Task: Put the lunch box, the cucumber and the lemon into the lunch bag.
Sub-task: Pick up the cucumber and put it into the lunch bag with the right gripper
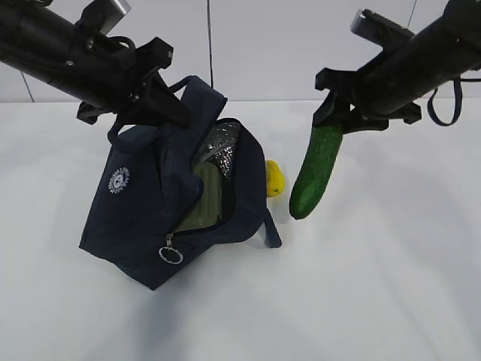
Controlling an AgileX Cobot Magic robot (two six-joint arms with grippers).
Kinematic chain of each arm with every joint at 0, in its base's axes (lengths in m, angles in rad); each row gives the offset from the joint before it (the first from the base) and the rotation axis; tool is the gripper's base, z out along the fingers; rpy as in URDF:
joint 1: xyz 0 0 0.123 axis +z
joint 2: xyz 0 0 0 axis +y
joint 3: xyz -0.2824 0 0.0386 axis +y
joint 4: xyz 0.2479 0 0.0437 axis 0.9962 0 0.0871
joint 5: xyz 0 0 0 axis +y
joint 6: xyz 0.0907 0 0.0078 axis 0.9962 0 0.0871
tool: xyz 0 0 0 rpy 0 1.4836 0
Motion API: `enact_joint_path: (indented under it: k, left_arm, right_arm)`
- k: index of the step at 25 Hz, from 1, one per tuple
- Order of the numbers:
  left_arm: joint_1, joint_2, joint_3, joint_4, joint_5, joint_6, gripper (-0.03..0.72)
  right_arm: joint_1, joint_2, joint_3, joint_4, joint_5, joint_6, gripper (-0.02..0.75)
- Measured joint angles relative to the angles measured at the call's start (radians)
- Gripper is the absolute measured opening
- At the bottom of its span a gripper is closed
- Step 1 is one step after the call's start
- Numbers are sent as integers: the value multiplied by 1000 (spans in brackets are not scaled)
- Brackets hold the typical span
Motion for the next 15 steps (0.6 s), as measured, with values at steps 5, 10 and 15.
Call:
enact_joint_path:
  k: [5,10,15]
  left_arm:
    - [0,0,0,0,0,0,-5]
    - [0,0,0,0,4,0,-5]
    - [0,0,0,0,15,2,-5]
  right_arm:
    - [0,-4,-125,66,158,-2,323]
    - [0,-4,-172,231,195,-83,323]
    - [0,38,-176,418,204,-201,323]
